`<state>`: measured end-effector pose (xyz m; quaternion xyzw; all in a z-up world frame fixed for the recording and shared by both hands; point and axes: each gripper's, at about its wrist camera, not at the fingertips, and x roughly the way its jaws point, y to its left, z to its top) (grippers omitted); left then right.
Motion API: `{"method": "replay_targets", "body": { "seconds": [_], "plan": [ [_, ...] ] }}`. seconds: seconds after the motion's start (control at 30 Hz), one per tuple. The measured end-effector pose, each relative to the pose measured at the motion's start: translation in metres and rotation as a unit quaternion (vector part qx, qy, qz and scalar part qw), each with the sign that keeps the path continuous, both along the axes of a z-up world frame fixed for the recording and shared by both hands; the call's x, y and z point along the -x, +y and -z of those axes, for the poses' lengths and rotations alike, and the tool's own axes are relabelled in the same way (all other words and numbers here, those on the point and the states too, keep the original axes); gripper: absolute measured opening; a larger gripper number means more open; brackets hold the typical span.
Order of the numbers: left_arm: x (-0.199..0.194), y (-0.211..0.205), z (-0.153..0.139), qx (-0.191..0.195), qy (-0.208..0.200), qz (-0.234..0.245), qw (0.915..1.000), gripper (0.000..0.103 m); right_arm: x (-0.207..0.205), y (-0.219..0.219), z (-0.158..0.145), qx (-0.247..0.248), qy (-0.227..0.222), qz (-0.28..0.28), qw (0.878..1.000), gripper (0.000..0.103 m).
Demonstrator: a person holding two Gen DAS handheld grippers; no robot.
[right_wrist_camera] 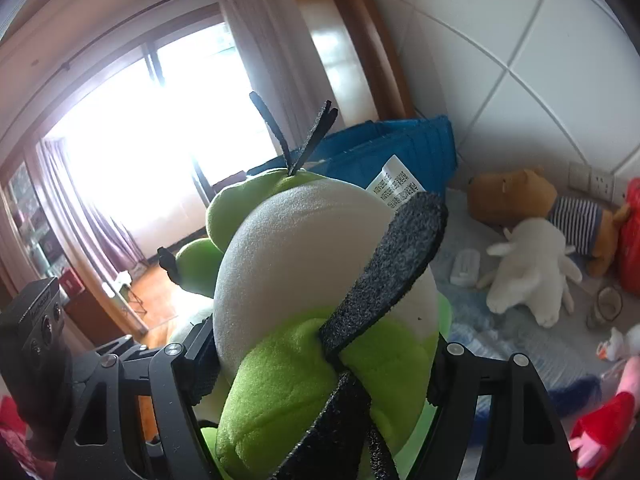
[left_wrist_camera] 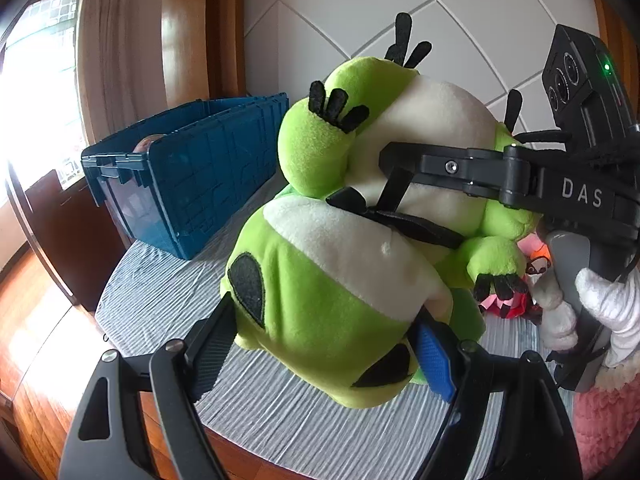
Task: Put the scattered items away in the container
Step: 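Lift the frog hat with both grippers and carry it to the blue crate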
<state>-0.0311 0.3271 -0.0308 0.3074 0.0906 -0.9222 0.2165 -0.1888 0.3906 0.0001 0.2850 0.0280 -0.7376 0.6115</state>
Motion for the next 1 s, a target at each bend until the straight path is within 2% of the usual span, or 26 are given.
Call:
{"method": "replay_targets", "body": {
  "seconds": [0.2, 0.63, 0.83, 1.0],
  "plan": [
    [-0.035, -0.012, -0.007, 0.001, 0.015, 0.000, 0.9999, 0.081, -0.033, -0.011, -0.013, 0.006, 0.013, -0.003, 1.000, 0.076],
    [-0.109, -0.061, -0.009, 0.003, 0.018, -0.002, 0.9998, 0.081, -0.103, -0.065, -0.017, 0.004, 0.017, -0.010, 1.000, 0.076],
    [-0.128, -0.089, -0.009, 0.001, 0.014, -0.008, 0.9999, 0.081, -0.124, -0.096, -0.014, 0.001, 0.017, -0.016, 1.000, 0.076],
    [-0.130, -0.119, -0.013, 0.007, 0.016, -0.018, 0.9997, 0.081, -0.122, -0.127, -0.016, 0.001, 0.018, -0.027, 0.999, 0.076]
  ]
}}
